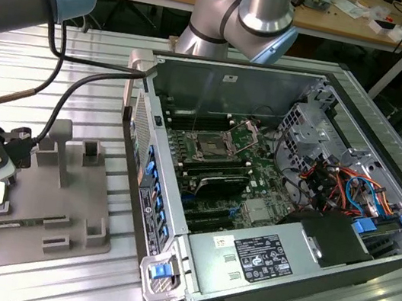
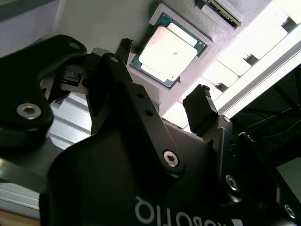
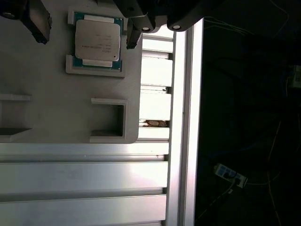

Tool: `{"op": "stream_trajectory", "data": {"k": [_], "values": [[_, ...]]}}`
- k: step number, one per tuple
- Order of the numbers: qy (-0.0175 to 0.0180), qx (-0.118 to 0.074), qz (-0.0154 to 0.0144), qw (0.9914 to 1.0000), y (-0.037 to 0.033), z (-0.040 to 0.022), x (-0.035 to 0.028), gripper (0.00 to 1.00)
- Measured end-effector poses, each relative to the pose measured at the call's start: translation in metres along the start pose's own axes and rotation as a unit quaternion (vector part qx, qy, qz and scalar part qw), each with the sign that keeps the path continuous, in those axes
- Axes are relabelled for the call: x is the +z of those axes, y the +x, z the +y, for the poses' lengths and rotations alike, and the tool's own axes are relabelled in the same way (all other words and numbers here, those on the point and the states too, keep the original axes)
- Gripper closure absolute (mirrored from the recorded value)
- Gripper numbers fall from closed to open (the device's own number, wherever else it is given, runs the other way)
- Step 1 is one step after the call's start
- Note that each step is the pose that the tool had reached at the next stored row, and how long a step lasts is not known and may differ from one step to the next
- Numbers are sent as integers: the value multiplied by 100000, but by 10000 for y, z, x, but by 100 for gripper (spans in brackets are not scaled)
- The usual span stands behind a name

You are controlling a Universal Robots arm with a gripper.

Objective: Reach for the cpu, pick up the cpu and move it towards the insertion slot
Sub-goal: 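Pick up the cpu and move it towards the insertion slot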

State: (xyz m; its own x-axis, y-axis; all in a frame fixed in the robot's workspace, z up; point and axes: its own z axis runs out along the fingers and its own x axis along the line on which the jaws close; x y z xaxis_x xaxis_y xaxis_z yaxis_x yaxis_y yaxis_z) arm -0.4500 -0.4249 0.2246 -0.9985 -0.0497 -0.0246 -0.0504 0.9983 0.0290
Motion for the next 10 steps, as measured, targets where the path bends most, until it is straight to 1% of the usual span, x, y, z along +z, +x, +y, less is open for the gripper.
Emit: {"op": "stream_trajectory", "data": {"k": [7, 10], "values": [[0, -1, 3, 100000, 0, 0, 1, 27], [6, 0, -2, 100000, 1, -2, 33, 27]]}}
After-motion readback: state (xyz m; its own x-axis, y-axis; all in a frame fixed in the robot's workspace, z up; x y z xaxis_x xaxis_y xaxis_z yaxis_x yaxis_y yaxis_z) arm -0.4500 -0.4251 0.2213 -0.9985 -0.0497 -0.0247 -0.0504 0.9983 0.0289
